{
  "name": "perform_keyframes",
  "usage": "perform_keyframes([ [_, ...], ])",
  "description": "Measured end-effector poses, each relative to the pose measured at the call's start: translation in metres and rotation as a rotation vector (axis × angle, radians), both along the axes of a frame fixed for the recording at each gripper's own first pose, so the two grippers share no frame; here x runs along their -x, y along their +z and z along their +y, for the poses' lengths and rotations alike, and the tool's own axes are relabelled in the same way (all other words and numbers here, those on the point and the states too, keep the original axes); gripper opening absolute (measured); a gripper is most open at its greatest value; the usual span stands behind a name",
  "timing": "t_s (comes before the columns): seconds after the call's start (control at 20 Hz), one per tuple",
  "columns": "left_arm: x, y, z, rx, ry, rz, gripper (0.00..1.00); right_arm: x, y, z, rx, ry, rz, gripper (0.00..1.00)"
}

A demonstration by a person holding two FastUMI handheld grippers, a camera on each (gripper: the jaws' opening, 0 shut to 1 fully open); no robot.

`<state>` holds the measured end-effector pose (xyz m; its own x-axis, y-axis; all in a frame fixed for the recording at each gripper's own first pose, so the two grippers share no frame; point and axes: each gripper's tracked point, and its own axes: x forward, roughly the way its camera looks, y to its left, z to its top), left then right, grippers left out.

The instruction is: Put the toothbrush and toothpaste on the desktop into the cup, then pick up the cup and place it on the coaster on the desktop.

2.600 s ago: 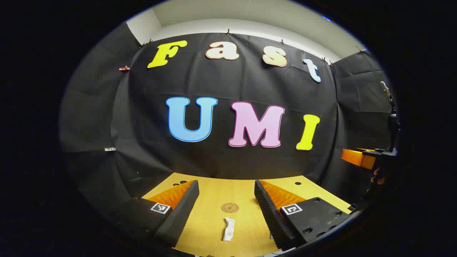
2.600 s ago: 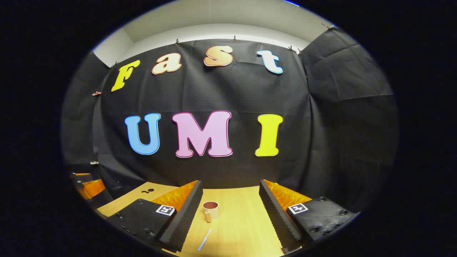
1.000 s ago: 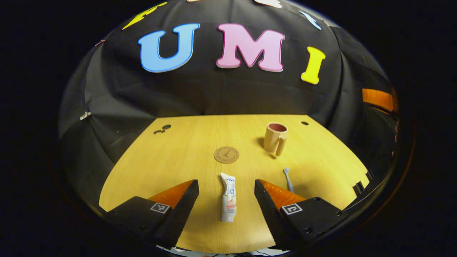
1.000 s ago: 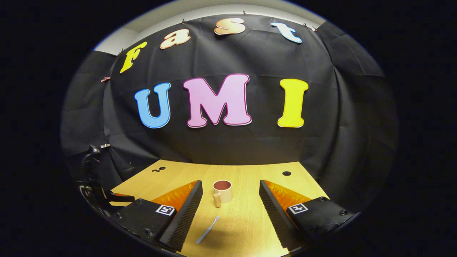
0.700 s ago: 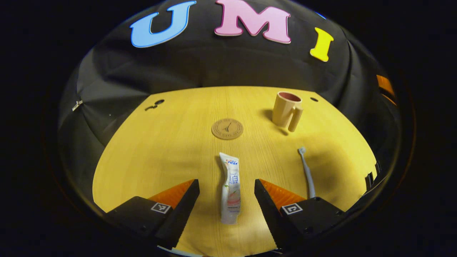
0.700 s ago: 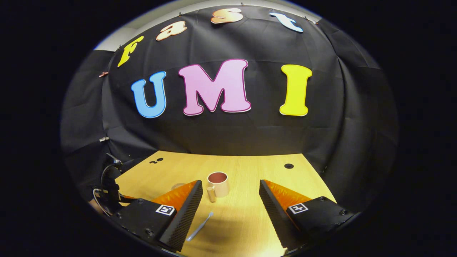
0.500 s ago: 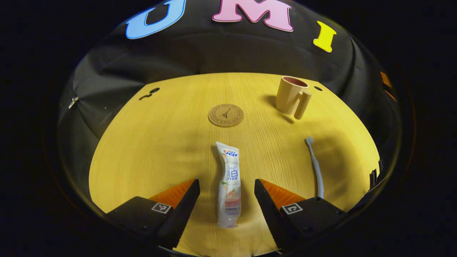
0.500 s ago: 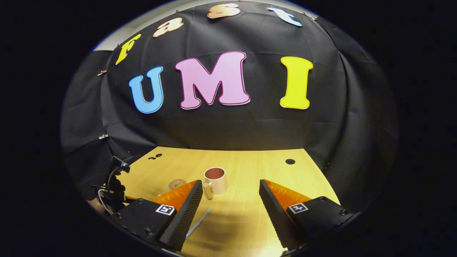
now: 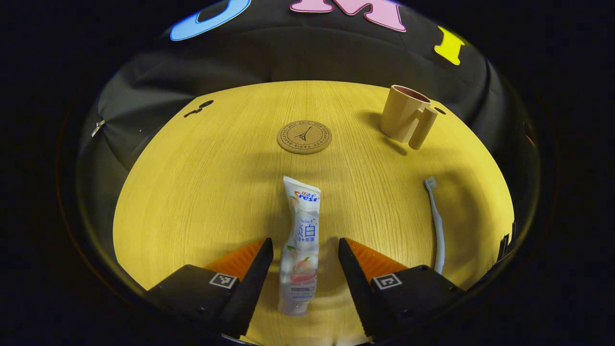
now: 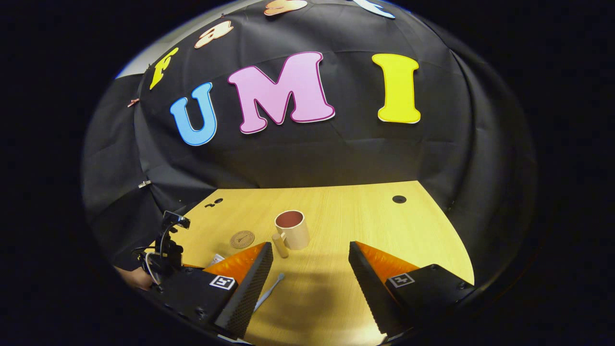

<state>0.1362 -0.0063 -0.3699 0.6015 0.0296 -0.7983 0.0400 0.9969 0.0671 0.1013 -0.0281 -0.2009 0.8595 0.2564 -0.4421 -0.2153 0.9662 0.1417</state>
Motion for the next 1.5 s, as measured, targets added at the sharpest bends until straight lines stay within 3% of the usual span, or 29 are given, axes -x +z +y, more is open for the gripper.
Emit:
perform_keyframes([
  [0.05, -0.002, -0.001, 0.001, -0.003, -0.01, 0.001, 0.87, 0.0, -0.001, 0.001, 0.001, 0.003, 0.004, 0.98],
  [0.2, -0.007, 0.0, 0.01, 0.002, 0.01, 0.005, 0.65, 0.004, -0.009, 0.008, 0.012, 0.013, 0.025, 0.98],
  [0.25, -0.007, 0.001, 0.01, 0.012, 0.022, 0.014, 0.5, 0.004, -0.012, 0.011, 0.017, 0.014, 0.034, 0.98],
  [0.4, -0.007, -0.001, 0.01, -0.004, -0.012, 0.056, 0.36, 0.008, -0.026, 0.021, 0.03, 0.013, 0.081, 0.98],
  [0.45, -0.007, -0.001, 0.01, -0.003, -0.026, 0.072, 0.43, 0.011, -0.033, 0.026, 0.039, 0.015, 0.101, 0.98],
  [0.5, -0.007, 0.0, 0.009, 0.006, -0.033, 0.083, 0.41, 0.015, -0.041, 0.033, 0.049, 0.022, 0.125, 0.98],
  [0.55, -0.007, 0.001, 0.01, 0.015, -0.038, 0.086, 0.28, 0.019, -0.05, 0.04, 0.067, 0.029, 0.15, 0.98],
  [0.65, -0.009, 0.002, 0.01, 0.043, -0.046, 0.074, 0.35, 0.025, -0.07, 0.051, 0.106, 0.035, 0.212, 0.98],
  [0.7, -0.009, 0.003, 0.01, 0.06, -0.052, 0.068, 0.29, 0.027, -0.075, 0.056, 0.118, 0.033, 0.242, 0.98],
  [0.75, -0.008, 0.004, 0.01, 0.078, -0.062, 0.063, 0.32, 0.028, -0.081, 0.062, 0.129, 0.026, 0.264, 0.98],
  [0.8, -0.007, 0.004, 0.01, 0.095, -0.073, 0.061, 0.28, 0.032, -0.089, 0.066, 0.144, 0.019, 0.294, 0.98],
  [0.95, -0.002, 0.009, 0.013, 0.135, -0.114, 0.051, 0.27, 0.035, -0.112, 0.077, 0.172, -0.013, 0.362, 0.99],
  [1.0, 0.001, 0.013, 0.015, 0.138, -0.13, 0.041, 0.22, 0.036, -0.119, 0.08, 0.178, -0.024, 0.379, 0.98],
  [1.05, 0.005, 0.017, 0.016, 0.138, -0.15, 0.029, 0.27, 0.036, -0.126, 0.084, 0.182, -0.033, 0.401, 0.99],
  [1.3, 0.035, 0.039, 0.026, 0.078, -0.254, -0.022, 0.27, 0.045, -0.169, 0.095, 0.228, -0.044, 0.526, 0.98],
  [1.4, 0.051, 0.042, 0.027, 0.104, -0.249, -0.023, 0.27, 0.049, -0.185, 0.098, 0.236, -0.048, 0.574, 0.99],
  [1.45, 0.059, 0.043, 0.029, 0.126, -0.227, -0.02, 0.31, 0.05, -0.192, 0.1, 0.232, -0.054, 0.596, 0.99],
  [1.5, 0.066, 0.047, 0.032, 0.143, -0.205, -0.023, 0.27, 0.051, -0.198, 0.101, 0.233, -0.058, 0.614, 0.99],
])
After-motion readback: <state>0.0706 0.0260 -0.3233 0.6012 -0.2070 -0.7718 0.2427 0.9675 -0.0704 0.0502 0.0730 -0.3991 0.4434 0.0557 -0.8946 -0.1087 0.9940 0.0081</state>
